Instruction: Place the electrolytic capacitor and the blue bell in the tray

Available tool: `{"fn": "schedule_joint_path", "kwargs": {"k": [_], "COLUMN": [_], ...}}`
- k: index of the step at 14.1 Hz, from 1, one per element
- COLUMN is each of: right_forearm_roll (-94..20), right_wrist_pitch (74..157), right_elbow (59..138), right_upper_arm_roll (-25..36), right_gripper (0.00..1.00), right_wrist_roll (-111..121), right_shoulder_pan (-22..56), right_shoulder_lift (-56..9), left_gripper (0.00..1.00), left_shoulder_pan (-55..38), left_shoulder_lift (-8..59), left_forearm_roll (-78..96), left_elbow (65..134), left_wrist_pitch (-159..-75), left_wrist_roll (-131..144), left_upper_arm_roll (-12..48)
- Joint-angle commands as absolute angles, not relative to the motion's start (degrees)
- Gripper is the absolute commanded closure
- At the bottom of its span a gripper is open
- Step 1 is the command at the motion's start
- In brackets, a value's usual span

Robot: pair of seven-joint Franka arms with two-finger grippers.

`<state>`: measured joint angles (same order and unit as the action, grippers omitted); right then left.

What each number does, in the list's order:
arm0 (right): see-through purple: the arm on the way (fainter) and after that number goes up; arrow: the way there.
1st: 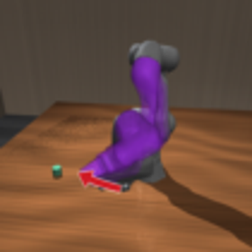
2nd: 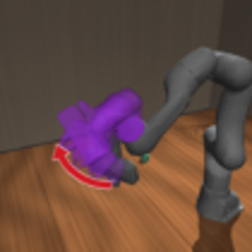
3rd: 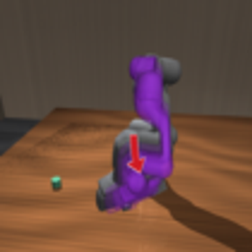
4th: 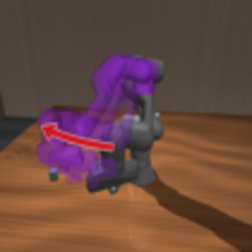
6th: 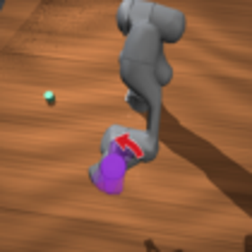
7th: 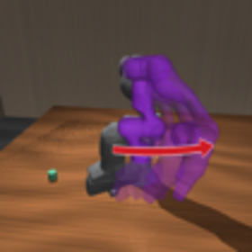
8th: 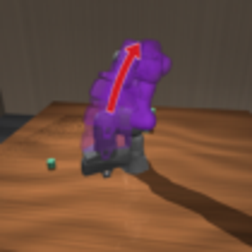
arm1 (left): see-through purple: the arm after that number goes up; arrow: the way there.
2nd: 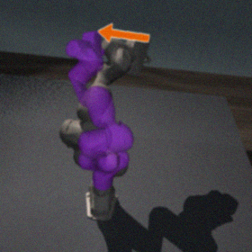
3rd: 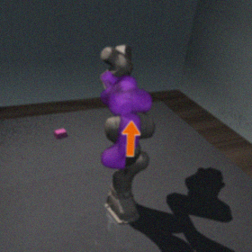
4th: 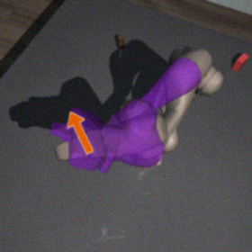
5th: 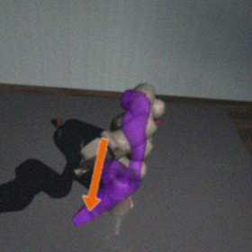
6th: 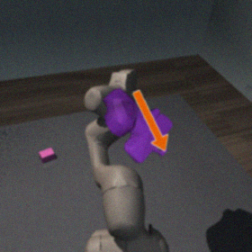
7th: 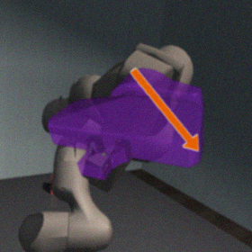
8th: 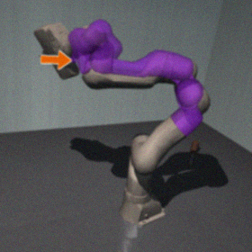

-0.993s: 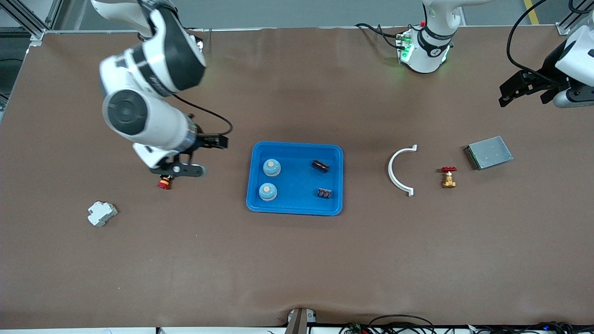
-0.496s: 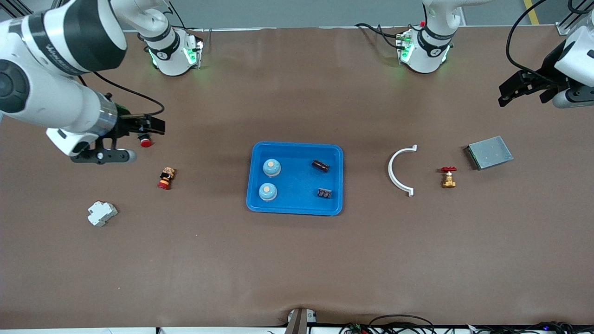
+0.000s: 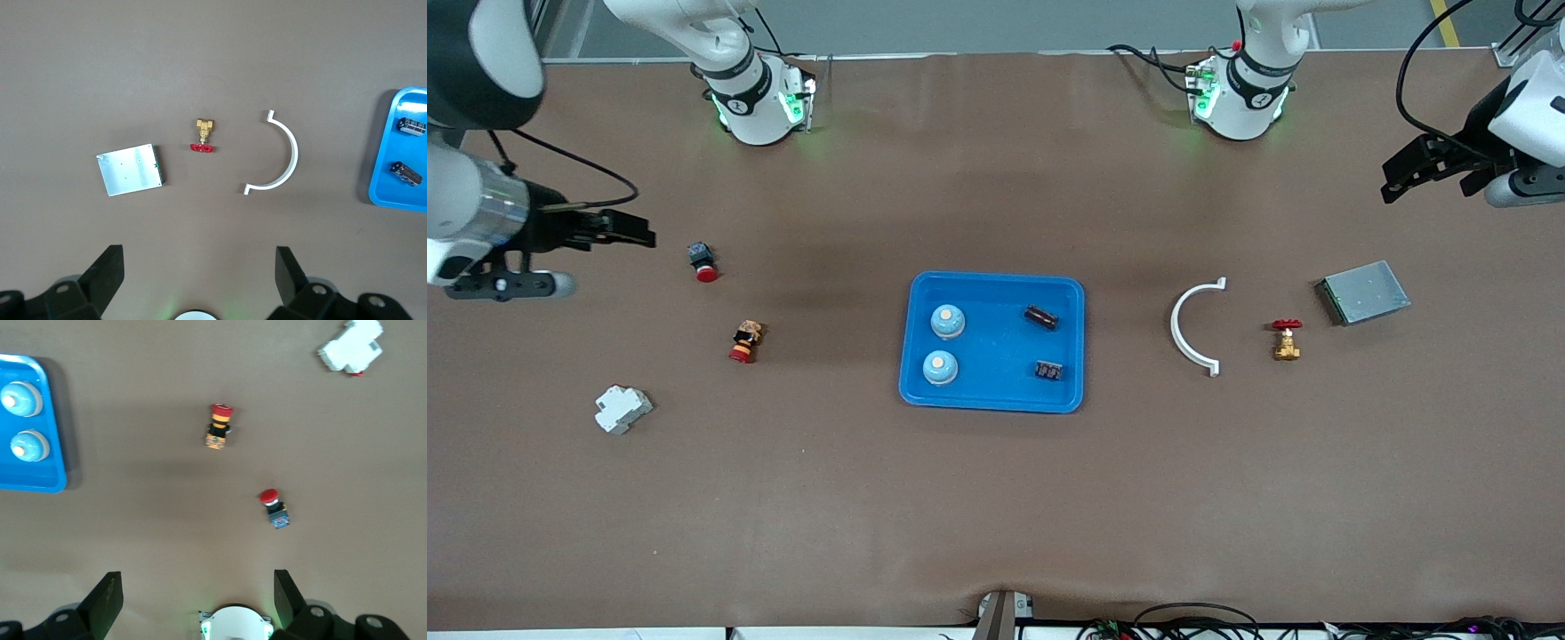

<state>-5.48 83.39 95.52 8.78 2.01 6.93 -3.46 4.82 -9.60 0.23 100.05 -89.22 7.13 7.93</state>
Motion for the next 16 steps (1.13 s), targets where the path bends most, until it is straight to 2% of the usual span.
{"fn": "schedule_joint_path", "kwargs": {"k": [1,8,16], "right_forearm_roll": [-5.0,-4.0,0.9], "right_wrist_pitch": [83.9,84.1,84.8], "right_elbow": [97.1,95.1,92.9], "right_upper_arm_roll": [7.6,7.6,7.2], "right_gripper": [0.00,0.00,0.00], "right_wrist_roll": [5.0,4.3,-1.8], "right_shoulder_pan": [2.6,1.1,4.8], "right_shoulder_lift": [-1.4,-1.7,-1.4], "left_gripper": [0.00,0.00,0.00], "left_shoulder_pan": [5.1,5.0,5.1], "left_shoulder_lift": [-10.1,-9.8,-7.9], "left_forearm_roll": [0.8,0.6,0.4], "left_elbow": [100.1,99.1,96.3], "left_wrist_pitch": [-88.6,-88.2,-88.7], "left_wrist_roll": [7.8,7.7,6.7], "left_upper_arm_roll": [8.1,8.2,7.9]}}
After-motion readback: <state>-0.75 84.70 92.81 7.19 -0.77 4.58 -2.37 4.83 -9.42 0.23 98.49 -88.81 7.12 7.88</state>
